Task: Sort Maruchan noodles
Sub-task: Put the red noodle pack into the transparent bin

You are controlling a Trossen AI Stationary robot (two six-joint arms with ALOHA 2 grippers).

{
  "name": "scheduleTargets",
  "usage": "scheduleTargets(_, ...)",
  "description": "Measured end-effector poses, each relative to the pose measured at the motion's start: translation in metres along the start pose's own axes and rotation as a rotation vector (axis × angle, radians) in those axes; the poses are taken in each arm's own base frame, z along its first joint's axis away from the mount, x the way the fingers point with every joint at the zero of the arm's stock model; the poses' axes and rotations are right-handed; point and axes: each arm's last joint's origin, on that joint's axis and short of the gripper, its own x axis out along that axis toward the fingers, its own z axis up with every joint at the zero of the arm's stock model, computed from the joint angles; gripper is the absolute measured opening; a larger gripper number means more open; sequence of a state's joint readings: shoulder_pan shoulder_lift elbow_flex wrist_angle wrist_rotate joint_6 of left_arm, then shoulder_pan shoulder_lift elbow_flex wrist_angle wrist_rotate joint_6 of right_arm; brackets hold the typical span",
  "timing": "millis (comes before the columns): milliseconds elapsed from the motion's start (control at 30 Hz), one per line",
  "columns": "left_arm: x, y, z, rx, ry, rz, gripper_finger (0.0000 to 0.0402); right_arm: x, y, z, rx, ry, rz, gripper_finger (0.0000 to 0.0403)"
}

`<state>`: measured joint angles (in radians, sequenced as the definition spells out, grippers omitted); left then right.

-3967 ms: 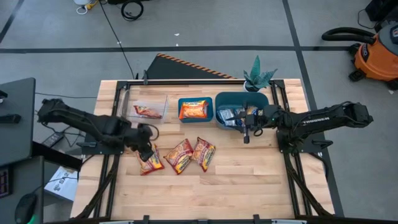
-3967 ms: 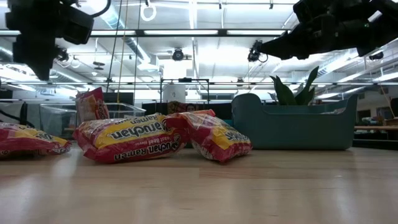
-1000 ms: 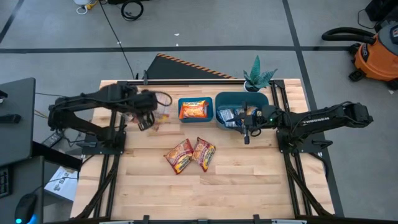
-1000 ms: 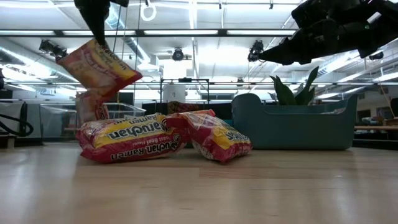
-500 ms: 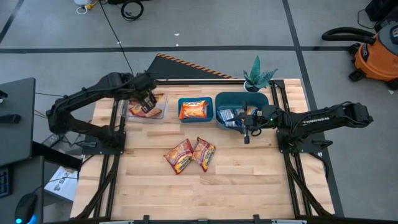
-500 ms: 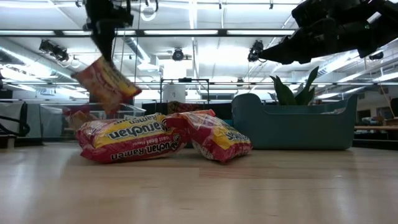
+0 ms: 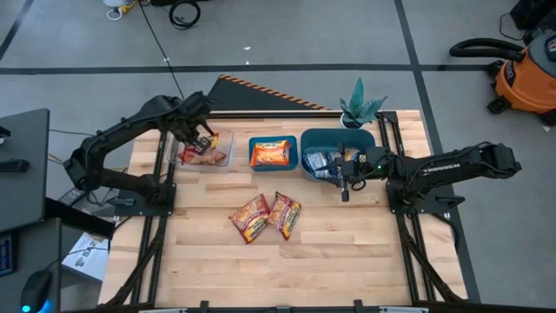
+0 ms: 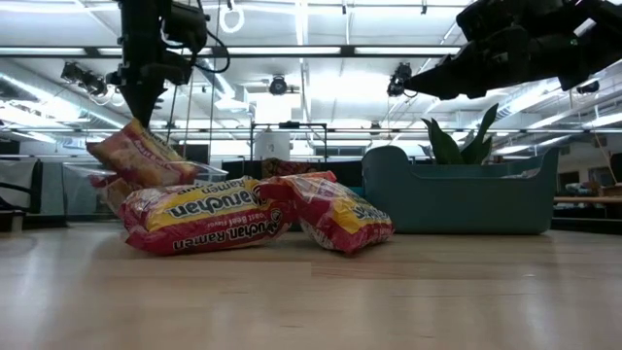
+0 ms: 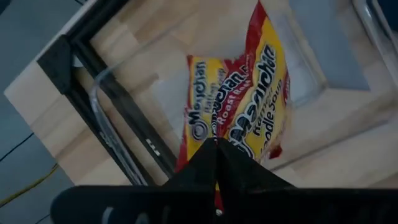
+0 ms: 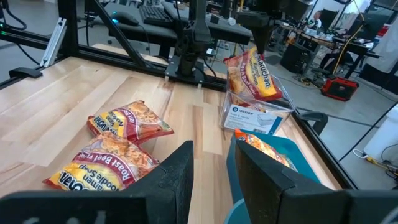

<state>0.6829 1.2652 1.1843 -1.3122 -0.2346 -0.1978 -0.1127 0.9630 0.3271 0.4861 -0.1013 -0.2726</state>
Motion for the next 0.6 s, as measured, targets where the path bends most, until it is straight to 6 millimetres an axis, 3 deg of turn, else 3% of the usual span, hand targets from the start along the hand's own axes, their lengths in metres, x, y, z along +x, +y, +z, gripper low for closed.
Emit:
scheduleTargets(100,0.000,0.001,0.001,-0.005,-0.009,0.017,0.0032,0.000,0.000,-0.001,0.005,0.006,0.002,0.0124)
scheduleTargets(267,0.000,0.004,-0.002,0.006,0.010,0.094,0.0098,0.000,0.000,-0.001,0.006,0.015,0.004,0.0124)
scheduleTargets(400,-0.012,0.006,0.001,0.020,-0.019,0.121,0.0142,0.000,0.000,-0.001,0.004,0.015,0.004,0.0124)
scheduleTargets(600,-0.030,-0.027,0.010,0.104,-0.166,-0.264,0.0155,0.000,0.000,-0.001,-0.007,0.012,0.001,0.0124)
